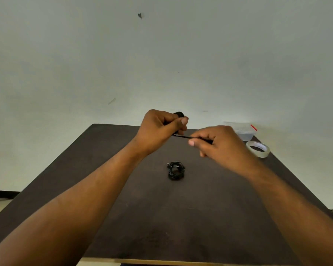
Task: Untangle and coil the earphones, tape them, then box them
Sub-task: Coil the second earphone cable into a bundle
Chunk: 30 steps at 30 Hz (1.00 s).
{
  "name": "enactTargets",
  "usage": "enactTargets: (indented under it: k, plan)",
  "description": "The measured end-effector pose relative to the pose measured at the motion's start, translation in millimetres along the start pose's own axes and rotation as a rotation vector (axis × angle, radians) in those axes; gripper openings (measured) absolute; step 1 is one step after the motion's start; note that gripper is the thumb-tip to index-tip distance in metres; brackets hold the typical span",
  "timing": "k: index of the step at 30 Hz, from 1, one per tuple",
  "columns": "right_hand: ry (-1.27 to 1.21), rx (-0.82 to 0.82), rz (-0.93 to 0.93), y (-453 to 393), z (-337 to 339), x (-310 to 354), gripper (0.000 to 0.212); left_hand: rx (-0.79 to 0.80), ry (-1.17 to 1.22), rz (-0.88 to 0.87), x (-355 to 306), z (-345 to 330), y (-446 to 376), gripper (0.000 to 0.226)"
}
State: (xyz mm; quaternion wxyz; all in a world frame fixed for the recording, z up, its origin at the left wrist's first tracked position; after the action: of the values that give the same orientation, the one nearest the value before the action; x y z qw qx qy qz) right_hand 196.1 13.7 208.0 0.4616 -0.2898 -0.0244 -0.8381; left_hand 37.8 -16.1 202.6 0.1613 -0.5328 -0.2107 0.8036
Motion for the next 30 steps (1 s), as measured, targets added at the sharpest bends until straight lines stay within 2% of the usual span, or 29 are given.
enactTargets:
  k: [3,6,10,13,17,19,22,24,26,30]
  plan:
    - [0.168,0.068,0.045,1.4,25.6,11.0,0.009,0.184,0.021,0.053,-2.3,-14.3,-1.0,0.026]
    - [0.16,0.118,0.155,-1.7,43.4,18.6,0.01,0.352,0.152,0.091,-0.3,-28.5,0.2,0.022]
    - [0.133,0.025,0.306,-6.6,55.2,16.5,0.012,0.41,0.478,0.086,2.9,-37.8,4.2,0.025]
    - [0.062,-0.028,0.421,-8.2,45.0,9.5,0.014,0.451,0.596,0.082,4.0,-44.1,7.1,0.028]
    - [0.128,-0.24,0.541,-17.3,27.5,-3.8,0.017,0.367,0.732,0.144,17.1,-45.7,9.1,0.03]
    - [-0.095,-0.323,0.486,-25.8,10.3,-18.8,0.018,0.297,0.855,0.181,25.1,-46.6,10.6,0.032]
    - [-0.6,-0.343,0.339,-36.9,-27.0,-43.2,0.021,0.215,0.971,0.247,37.7,-50.8,13.4,0.034]
    - [-0.838,-0.361,0.271,-41.8,-48.8,-58.7,0.016,0.16,1.003,0.295,50.2,-52.7,16.4,0.035]
    - [-0.967,-0.365,0.206,-45.2,-65.1,-70.0,0.016,0.099,1.03,0.327,63.8,-51.8,18.6,0.04]
    - [-1.021,-0.401,0.081,-51.9,-88.6,-90.6,0.027,-0.09,1.019,0.351,91.4,-41.0,16.9,0.048]
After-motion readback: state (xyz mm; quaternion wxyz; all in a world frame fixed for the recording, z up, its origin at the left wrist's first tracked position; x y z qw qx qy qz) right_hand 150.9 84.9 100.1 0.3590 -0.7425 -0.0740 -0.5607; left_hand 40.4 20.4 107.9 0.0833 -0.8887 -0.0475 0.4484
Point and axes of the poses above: each hand's wrist, its own y-axis away from the middle knuckle, its own z-axis out of the back of the hand, x = y × z, the point moved 6 cm from there along -y, towards the middle knuckle, and after that the axes turned 13 degrees about x, right-handed, at the moved point
